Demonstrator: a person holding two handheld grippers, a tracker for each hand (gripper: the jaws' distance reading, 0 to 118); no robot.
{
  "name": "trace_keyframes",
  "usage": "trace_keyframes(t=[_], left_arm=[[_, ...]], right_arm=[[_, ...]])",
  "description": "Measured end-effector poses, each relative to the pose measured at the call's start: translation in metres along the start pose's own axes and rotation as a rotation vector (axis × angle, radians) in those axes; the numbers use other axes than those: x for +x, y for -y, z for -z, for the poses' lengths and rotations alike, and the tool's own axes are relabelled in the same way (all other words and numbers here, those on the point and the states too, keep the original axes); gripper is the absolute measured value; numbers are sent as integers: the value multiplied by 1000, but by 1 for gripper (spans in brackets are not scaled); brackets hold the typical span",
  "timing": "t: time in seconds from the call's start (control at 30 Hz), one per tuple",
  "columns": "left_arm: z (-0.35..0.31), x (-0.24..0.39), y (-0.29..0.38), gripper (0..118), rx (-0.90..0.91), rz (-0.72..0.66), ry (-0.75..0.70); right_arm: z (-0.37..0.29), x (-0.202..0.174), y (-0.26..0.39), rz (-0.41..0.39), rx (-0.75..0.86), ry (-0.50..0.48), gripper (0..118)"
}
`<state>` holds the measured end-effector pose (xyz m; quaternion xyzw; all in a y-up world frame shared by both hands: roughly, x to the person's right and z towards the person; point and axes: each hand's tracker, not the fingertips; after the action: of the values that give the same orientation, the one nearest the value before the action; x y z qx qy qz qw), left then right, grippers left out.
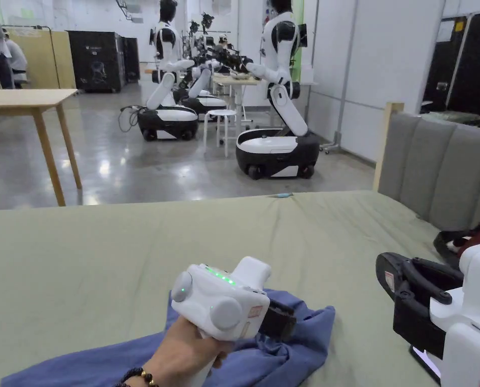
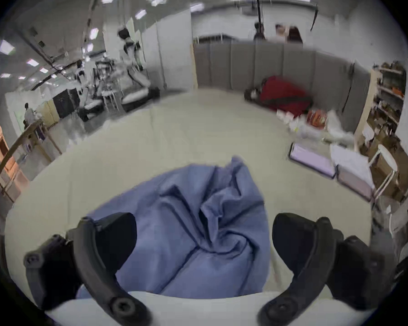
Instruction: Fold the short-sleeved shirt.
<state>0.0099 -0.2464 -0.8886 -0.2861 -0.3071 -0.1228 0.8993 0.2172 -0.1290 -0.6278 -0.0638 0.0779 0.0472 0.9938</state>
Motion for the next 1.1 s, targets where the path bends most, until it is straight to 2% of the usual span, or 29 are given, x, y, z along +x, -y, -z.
trace_keyframes(t=[0.17,0.23,0.27,0.3,0.33,0.4,0.5,0.57,0.73,0.83,0.87,0.9,0.93,0.97,1.1], left_arm=[[-121,-27,23,116,145,-58,-120],[-164,-45,48,105,170,-126,-201],[-188,-55,64,89,194,-173,-237],[-216,-66,83,48,242,-237,-276],[-230,-72,95,0,259,-274,-312],[-271,-89,128,0,255,-399,-451],[-310,-108,162,0,238,-462,-473],[-319,-114,168,0,208,-448,-526],[-286,-145,156,0,68,-481,-556],[-224,-181,154,3,-100,-473,-558],[-199,-195,159,20,-196,-491,-543],[-176,-208,165,56,-281,-502,-525],[-160,-216,172,81,-320,-535,-521],[-142,-226,178,93,-303,-527,-512],[-104,-242,196,93,-371,-597,-538]], right_arm=[[-2,-22,-6,9,25,-50,0],[0,-33,-6,7,34,-68,0],[1,-39,-6,9,41,-77,0],[3,-46,-5,13,51,-91,0],[5,-50,-4,16,53,-100,0],[8,-61,-2,33,52,-117,0],[14,-75,2,54,44,-149,0],[16,-81,3,52,37,-159,0],[18,-92,6,52,18,-177,0],[17,-91,10,50,-1,-183,0],[17,-90,11,51,-7,-182,0],[17,-89,13,53,-12,-180,0],[17,-86,15,52,-17,-180,0],[18,-84,16,51,-23,-176,0],[22,-76,23,45,-47,-155,1]])
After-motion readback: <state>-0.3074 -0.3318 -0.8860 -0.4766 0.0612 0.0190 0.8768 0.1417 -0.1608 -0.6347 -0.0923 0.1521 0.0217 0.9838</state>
